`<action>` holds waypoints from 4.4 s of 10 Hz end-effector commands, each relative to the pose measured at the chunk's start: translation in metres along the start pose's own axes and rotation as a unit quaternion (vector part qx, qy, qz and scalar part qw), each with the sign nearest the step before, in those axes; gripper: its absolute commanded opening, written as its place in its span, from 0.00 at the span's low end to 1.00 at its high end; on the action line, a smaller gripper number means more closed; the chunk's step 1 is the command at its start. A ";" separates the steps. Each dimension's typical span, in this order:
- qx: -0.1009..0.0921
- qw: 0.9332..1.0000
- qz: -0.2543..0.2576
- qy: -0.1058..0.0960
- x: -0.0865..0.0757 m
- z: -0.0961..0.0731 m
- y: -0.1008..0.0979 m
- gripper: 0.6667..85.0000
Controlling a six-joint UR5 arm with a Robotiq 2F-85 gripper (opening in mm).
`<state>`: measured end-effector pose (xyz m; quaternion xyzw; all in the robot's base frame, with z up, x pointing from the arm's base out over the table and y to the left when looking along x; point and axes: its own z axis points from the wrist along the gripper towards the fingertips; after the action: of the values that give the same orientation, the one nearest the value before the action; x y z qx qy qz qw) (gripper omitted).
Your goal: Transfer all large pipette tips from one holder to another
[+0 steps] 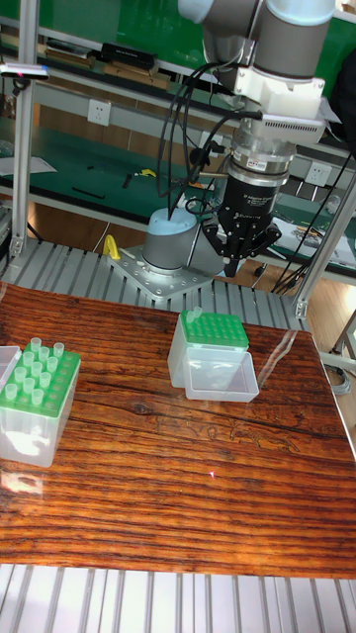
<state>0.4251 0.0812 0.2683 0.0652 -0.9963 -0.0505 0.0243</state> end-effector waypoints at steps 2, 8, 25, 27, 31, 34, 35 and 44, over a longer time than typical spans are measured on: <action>0.032 0.999 -0.027 -0.028 -0.011 0.021 -0.025 0.01; 0.043 0.997 -0.054 -0.048 -0.028 0.046 -0.042 0.17; 0.043 0.997 0.036 -0.050 0.021 0.075 -0.044 0.38; 0.053 0.996 0.034 -0.058 0.012 0.084 -0.053 0.43; 0.041 0.996 0.047 -0.060 0.011 0.090 -0.045 0.46; 0.030 0.996 0.054 -0.067 0.002 0.093 -0.032 0.46; 0.032 0.996 0.057 -0.066 -0.001 0.098 -0.031 0.45; 0.045 0.997 0.048 -0.046 -0.004 0.117 -0.037 0.42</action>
<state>0.4246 0.0542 0.1519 0.0146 -0.9996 -0.0043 -0.0241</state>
